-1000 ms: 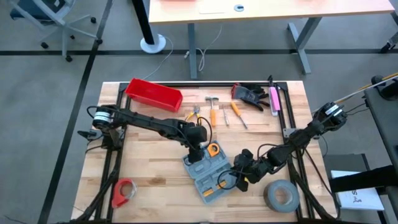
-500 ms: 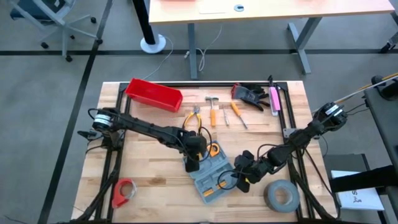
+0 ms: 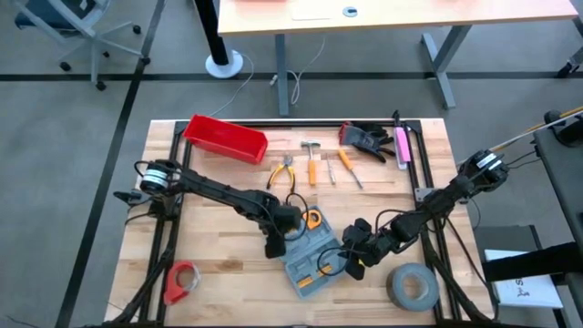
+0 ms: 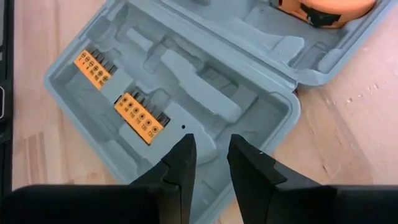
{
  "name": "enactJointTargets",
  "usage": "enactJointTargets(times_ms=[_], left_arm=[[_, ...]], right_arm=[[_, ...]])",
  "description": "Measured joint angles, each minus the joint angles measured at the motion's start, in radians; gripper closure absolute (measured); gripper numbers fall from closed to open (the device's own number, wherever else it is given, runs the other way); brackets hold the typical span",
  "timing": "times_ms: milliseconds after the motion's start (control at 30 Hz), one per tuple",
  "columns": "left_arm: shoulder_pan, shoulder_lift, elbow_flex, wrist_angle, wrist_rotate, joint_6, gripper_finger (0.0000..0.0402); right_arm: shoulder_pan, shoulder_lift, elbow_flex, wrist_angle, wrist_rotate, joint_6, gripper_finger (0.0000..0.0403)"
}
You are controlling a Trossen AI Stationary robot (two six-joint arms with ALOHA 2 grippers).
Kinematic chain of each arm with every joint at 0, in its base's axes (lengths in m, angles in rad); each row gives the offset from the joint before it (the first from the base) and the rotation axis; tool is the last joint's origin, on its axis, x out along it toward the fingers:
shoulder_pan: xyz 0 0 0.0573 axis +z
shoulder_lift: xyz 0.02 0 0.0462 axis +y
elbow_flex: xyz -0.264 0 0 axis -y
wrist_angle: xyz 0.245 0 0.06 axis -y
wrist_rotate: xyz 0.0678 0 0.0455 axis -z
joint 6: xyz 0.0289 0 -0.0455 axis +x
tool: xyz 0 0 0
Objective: Prefit tool cases
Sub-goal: Remove the black electrical tape from the prefit tool case to the table
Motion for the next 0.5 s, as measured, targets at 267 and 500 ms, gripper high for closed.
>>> enactJointTargets(times_ms=[267,500], left_arm=[[-0.01,-0.001,0.001,-0.019,0.0,-0.053,0.0285],[-0.012,0.019,0.002,-0.038,-0.031,-0.062,0.0263]], right_arm=[[0.0,0.0,0.0,0.0,0.008,0.0,0.0312],[0.0,-0.001,0.0,0.001,0.015,0.0,0.0318]])
